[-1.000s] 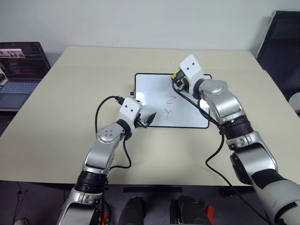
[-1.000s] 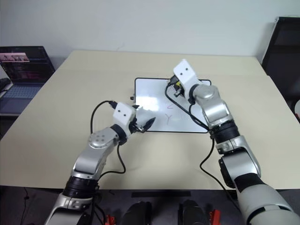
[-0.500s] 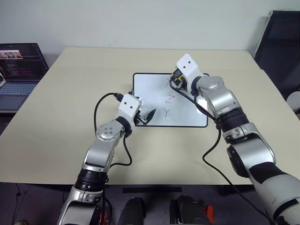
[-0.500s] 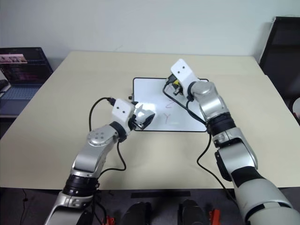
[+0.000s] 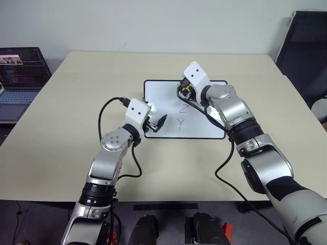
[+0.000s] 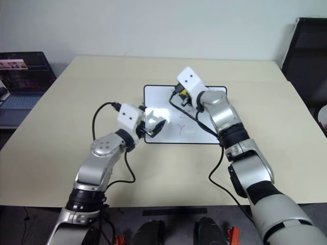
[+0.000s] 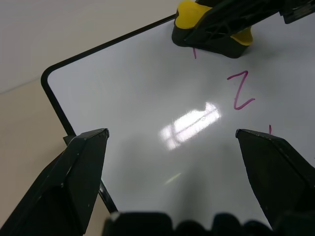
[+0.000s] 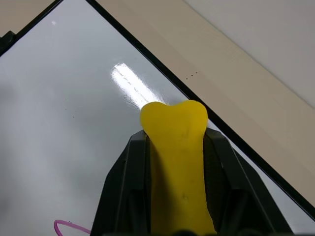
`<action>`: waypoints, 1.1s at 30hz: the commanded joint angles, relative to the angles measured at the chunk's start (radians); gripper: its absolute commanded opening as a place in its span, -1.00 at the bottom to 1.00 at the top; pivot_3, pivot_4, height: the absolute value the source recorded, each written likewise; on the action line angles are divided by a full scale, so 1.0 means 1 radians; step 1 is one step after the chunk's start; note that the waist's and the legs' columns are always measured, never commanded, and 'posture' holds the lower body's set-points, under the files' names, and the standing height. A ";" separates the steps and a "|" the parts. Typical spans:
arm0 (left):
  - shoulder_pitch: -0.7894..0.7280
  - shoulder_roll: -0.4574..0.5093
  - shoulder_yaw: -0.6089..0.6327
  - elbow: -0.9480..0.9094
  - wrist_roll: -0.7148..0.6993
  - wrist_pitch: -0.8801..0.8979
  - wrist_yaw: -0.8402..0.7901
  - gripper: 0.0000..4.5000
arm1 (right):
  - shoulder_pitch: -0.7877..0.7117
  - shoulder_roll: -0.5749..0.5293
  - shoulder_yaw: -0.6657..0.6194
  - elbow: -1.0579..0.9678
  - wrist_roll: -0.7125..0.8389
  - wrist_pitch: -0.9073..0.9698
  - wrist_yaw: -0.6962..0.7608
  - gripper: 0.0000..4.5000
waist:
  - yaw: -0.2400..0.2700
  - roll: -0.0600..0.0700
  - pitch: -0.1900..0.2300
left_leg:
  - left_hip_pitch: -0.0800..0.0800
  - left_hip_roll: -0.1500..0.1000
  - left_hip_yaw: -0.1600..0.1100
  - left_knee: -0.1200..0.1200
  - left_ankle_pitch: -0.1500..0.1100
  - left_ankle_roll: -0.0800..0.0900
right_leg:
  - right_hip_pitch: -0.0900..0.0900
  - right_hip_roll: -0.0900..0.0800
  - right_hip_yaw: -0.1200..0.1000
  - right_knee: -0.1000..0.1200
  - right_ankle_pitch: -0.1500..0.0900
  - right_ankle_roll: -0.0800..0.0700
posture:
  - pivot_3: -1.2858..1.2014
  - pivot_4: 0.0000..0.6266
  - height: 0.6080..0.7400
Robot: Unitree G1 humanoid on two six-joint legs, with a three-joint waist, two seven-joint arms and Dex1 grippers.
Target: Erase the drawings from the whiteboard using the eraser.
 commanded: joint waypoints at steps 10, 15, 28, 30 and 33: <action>-0.020 0.000 0.025 -0.029 -0.006 -0.015 0.018 1.00 | 0.075 -0.019 0.036 -0.128 -0.019 0.096 0.066 -0.53 | 0.003 0.000 0.000 | 0.000 0.000 -0.001 0.000 0.000 0.000 | 0.001 0.000 -0.001 0.000 0.000 0.000 | 0.03 -0.52 1.00; -0.030 -0.007 0.015 -0.010 -0.005 -0.027 0.012 1.00 | 0.073 -0.040 0.017 -0.161 -0.017 0.114 0.053 -0.53 | 0.007 0.000 0.000 | 0.000 -0.001 -0.001 0.000 0.000 0.000 | 0.000 -0.001 -0.001 0.000 0.000 0.000 | 0.03 -0.52 1.00; -0.053 -0.022 -0.002 0.034 -0.003 -0.054 -0.005 1.00 | 0.031 -0.065 -0.017 -0.183 -0.006 0.119 0.001 -0.53 | 0.010 0.000 0.000 | -0.001 -0.001 -0.001 0.000 0.000 0.000 | 0.000 -0.001 -0.002 -0.001 0.000 0.000 | 0.03 -0.52 1.00; -0.053 -0.020 -0.002 0.033 -0.003 -0.053 -0.008 1.00 | 0.025 -0.061 -0.019 -0.165 -0.007 0.106 -0.010 -0.53 | 0.010 0.000 0.000 | -0.001 -0.001 -0.001 0.000 0.000 0.000 | 0.000 -0.001 -0.002 -0.001 0.000 0.000 | 0.03 -0.52 1.00; -0.051 -0.018 0.001 0.030 -0.003 -0.051 -0.011 1.00 | 0.017 -0.056 -0.020 -0.140 -0.008 0.087 -0.026 -0.53 | 0.010 0.000 0.000 | -0.001 -0.001 -0.001 0.000 0.000 0.000 | 0.000 -0.001 -0.002 -0.001 0.000 0.000 | 0.03 -0.52 1.00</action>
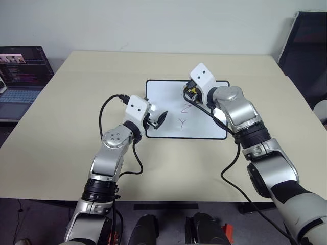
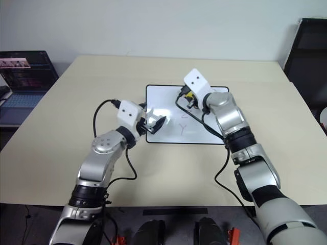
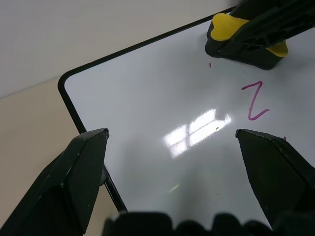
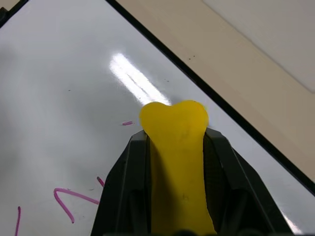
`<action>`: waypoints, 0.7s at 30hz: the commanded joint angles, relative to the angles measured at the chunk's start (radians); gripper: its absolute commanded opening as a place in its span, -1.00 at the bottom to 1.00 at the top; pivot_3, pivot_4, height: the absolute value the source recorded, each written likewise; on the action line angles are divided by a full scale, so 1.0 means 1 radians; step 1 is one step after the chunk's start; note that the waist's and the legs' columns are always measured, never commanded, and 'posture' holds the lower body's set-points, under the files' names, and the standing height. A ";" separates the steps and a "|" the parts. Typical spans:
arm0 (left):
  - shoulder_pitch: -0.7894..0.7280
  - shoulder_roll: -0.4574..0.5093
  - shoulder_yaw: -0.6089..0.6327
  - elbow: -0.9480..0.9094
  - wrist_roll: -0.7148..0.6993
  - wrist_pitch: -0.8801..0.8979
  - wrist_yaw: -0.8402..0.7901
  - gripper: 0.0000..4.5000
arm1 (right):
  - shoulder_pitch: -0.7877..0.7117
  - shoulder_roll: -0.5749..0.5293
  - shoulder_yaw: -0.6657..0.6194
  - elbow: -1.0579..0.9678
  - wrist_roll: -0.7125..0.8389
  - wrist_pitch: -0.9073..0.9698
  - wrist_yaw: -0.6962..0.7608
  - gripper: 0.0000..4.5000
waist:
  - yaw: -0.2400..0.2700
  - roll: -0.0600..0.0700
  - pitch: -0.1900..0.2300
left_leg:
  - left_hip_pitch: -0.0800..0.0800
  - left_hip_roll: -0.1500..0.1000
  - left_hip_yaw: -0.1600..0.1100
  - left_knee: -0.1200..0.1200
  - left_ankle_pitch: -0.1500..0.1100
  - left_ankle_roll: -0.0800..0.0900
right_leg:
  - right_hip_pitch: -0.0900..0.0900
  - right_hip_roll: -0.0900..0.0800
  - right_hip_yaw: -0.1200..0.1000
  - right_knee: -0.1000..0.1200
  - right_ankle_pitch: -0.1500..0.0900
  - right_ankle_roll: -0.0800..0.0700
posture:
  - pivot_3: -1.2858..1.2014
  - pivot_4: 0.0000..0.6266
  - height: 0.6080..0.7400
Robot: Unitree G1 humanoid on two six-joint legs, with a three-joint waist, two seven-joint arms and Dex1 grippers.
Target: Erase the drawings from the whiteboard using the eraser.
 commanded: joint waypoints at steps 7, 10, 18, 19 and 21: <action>-0.001 0.008 0.009 -0.044 -0.002 -0.010 0.002 1.00 | -0.047 0.013 -0.016 0.073 -0.014 -0.080 -0.042 -0.53 | 0.000 0.000 0.000 | 0.000 0.000 0.000 0.000 0.000 0.000 | 0.000 0.000 0.000 0.000 0.000 0.000 | 0.03 -0.52 1.00; 0.002 0.010 0.011 -0.052 0.000 -0.005 0.007 1.00 | -0.027 0.025 0.005 0.084 -0.017 -0.084 -0.021 -0.53 | -0.002 0.000 0.000 | 0.000 0.000 0.000 0.000 0.000 0.000 | 0.000 0.000 0.000 0.000 0.000 0.000 | 0.03 -0.52 1.00; 0.010 0.020 0.020 -0.071 0.000 0.008 0.011 1.00 | 0.043 0.061 0.035 0.021 -0.022 -0.048 0.013 -0.53 | -0.010 0.000 0.000 | 0.001 0.000 0.000 0.000 0.000 0.000 | 0.001 0.000 0.000 0.001 0.000 0.000 | 0.03 -0.52 1.00; 0.010 0.021 0.020 -0.072 0.000 0.008 0.011 1.00 | 0.050 0.066 0.038 0.011 -0.022 -0.042 0.014 -0.53 | -0.010 0.000 0.000 | 0.001 0.000 0.000 0.000 0.000 0.000 | 0.001 0.000 0.000 0.001 0.000 0.000 | 0.03 -0.52 1.00; 0.009 0.022 0.022 -0.072 0.001 0.010 0.011 1.00 | 0.059 0.073 0.043 -0.004 -0.023 -0.031 0.018 -0.53 | -0.009 0.000 0.000 | 0.001 0.000 0.000 0.001 0.000 0.000 | 0.001 0.000 0.000 0.001 0.000 0.000 | 0.03 -0.52 1.00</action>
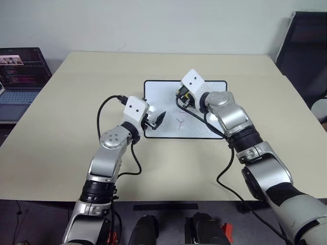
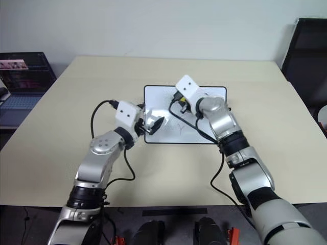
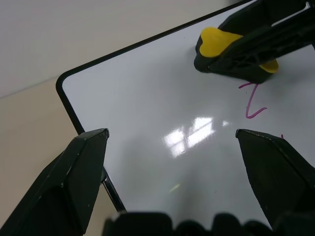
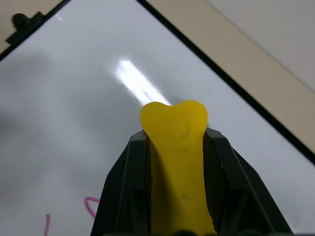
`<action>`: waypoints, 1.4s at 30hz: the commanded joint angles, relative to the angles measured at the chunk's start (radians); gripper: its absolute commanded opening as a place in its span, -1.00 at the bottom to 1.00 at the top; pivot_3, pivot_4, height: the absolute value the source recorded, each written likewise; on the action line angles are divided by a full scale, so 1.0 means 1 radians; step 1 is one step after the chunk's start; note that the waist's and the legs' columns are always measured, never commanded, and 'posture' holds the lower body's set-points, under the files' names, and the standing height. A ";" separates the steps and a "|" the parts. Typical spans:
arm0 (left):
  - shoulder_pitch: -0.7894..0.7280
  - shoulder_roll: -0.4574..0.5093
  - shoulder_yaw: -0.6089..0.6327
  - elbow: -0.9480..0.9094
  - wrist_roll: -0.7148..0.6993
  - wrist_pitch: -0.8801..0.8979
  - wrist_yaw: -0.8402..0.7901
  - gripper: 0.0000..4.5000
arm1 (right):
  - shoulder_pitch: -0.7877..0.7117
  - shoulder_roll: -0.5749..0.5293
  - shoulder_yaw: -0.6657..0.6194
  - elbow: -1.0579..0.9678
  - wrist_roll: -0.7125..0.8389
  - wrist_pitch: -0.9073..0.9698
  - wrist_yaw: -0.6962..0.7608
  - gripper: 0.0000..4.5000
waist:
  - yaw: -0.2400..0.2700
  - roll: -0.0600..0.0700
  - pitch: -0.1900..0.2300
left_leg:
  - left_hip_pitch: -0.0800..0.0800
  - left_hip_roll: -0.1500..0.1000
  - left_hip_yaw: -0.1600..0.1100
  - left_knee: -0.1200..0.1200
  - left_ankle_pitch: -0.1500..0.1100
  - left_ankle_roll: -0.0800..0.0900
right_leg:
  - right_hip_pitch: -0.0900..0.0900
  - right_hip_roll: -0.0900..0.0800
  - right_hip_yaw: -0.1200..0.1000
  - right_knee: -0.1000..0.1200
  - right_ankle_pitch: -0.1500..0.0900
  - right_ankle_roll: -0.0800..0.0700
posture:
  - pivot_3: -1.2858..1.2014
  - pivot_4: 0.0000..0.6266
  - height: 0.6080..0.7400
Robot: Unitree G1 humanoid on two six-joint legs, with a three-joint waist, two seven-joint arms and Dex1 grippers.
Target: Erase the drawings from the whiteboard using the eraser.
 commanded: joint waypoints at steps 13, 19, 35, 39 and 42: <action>-0.011 -0.004 -0.002 -0.051 0.000 -0.001 0.005 1.00 | 0.031 -0.043 -0.043 -0.152 0.009 0.088 -0.002 -0.53 | 0.008 0.000 0.000 | -0.001 0.000 0.000 0.000 0.000 0.000 | 0.000 0.000 0.000 0.000 0.000 0.000 | 0.03 -0.52 1.00; -0.008 -0.018 -0.019 -0.058 -0.006 -0.003 -0.005 1.00 | 0.093 -0.092 -0.076 -0.406 0.052 0.261 0.034 -0.53 | 0.018 0.000 0.000 | -0.003 0.000 -0.001 -0.001 0.000 0.000 | -0.001 0.000 -0.001 -0.002 0.000 0.000 | 0.03 -0.52 1.00; 0.132 -0.040 -0.038 -0.179 -0.045 0.034 -0.008 1.00 | 0.465 -0.007 -0.368 -1.072 0.154 0.740 -0.230 -0.53 | 0.023 0.000 0.000 | -0.003 -0.001 -0.002 0.000 0.000 0.000 | -0.001 -0.001 -0.002 -0.002 0.000 0.000 | 0.03 -0.52 1.00; 0.194 -0.052 -0.038 -0.234 -0.061 0.055 0.006 1.00 | 0.479 -0.006 -0.387 -1.086 0.163 0.733 -0.283 -0.53 | 0.021 0.000 0.000 | -0.002 0.000 -0.001 -0.001 0.000 0.000 | -0.001 0.000 -0.001 -0.002 -0.001 0.000 | 0.03 -0.52 1.00; 0.211 -0.059 -0.047 -0.247 -0.057 0.060 0.011 1.00 | 0.474 -0.008 -0.399 -1.073 0.169 0.722 -0.310 -0.53 | 0.023 0.000 0.000 | -0.002 0.000 -0.002 -0.001 0.000 0.000 | -0.001 0.000 -0.001 -0.002 -0.001 0.000 | 0.03 -0.52 1.00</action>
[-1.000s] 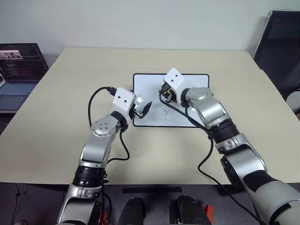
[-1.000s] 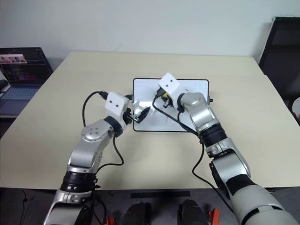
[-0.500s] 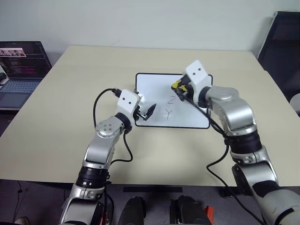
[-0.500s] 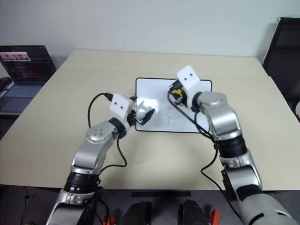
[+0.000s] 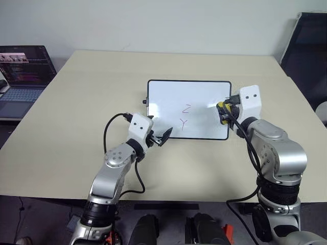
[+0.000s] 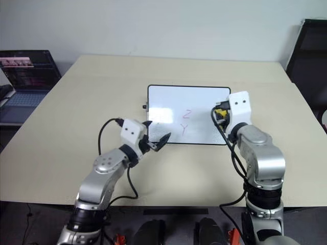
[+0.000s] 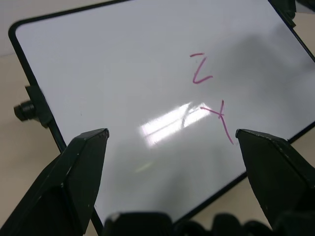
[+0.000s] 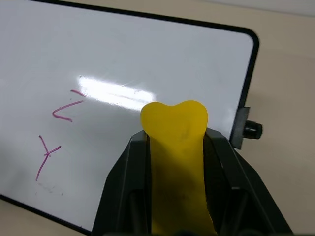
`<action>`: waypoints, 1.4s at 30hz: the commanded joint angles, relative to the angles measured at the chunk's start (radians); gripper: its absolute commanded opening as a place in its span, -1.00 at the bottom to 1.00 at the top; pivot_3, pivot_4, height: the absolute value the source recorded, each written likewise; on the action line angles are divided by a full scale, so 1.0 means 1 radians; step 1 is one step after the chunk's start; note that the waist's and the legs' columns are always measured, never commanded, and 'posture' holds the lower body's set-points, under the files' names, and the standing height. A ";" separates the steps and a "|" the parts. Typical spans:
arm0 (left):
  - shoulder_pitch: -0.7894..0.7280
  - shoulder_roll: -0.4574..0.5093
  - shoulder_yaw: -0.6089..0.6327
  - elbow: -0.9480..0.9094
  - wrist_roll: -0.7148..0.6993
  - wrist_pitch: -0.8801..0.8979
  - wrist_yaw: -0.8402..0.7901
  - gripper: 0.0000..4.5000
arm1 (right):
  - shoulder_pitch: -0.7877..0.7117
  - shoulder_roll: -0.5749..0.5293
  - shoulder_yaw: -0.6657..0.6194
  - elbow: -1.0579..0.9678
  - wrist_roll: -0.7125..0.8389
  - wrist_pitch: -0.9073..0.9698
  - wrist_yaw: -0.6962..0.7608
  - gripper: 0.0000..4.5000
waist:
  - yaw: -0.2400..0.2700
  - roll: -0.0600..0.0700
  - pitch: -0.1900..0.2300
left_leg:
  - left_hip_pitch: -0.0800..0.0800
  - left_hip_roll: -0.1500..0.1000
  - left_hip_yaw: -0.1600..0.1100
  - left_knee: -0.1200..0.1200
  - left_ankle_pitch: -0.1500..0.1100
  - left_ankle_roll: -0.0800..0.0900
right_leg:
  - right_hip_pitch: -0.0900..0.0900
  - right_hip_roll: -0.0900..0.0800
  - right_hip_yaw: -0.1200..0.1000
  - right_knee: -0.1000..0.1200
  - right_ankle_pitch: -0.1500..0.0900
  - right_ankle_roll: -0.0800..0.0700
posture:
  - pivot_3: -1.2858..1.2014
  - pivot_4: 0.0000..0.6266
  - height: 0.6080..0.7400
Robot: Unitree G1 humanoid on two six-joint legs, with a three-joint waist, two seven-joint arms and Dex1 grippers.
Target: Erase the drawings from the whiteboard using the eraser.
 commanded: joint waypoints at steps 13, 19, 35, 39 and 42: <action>-0.020 -0.012 -0.010 -0.039 0.000 -0.007 0.018 1.00 | -0.070 -0.032 0.035 0.062 0.032 -0.097 -0.028 -0.53 | 0.000 0.000 0.000 | 0.000 -0.001 0.000 0.000 0.000 0.000 | 0.000 0.004 0.000 0.000 0.000 0.000 | 0.03 -0.52 1.00; -0.046 -0.005 -0.021 -0.009 0.002 -0.024 0.004 1.00 | -0.140 -0.070 0.156 0.232 0.033 -0.220 0.051 -0.53 | 0.000 0.000 0.000 | 0.000 0.000 0.000 0.000 0.000 0.000 | 0.000 0.004 0.000 0.000 0.000 0.000 | 0.03 -0.52 1.00; -0.060 -0.002 -0.036 0.002 0.017 -0.034 0.001 1.00 | -0.303 -0.083 0.305 0.679 -0.055 -0.589 0.145 -0.53 | 0.001 0.000 0.000 | 0.000 0.000 0.000 0.000 0.000 0.000 | 0.000 0.004 0.000 -0.001 0.000 0.000 | 0.03 -0.52 1.00; -0.057 0.001 -0.030 -0.020 0.016 -0.020 0.007 1.00 | -0.350 -0.076 0.310 0.757 -0.067 -0.641 0.162 -0.53 | 0.000 0.000 0.000 | 0.000 0.000 0.001 0.000 0.000 0.000 | 0.000 0.004 0.001 0.000 0.000 0.000 | 0.03 -0.52 1.00; -0.071 0.003 -0.022 -0.037 0.011 -0.002 0.008 1.00 | -0.380 -0.071 0.313 0.805 -0.082 -0.669 0.171 -0.53 | 0.000 0.000 0.000 | 0.000 0.000 0.000 0.000 0.000 0.000 | 0.000 0.004 0.000 0.000 0.000 0.000 | 0.03 -0.52 1.00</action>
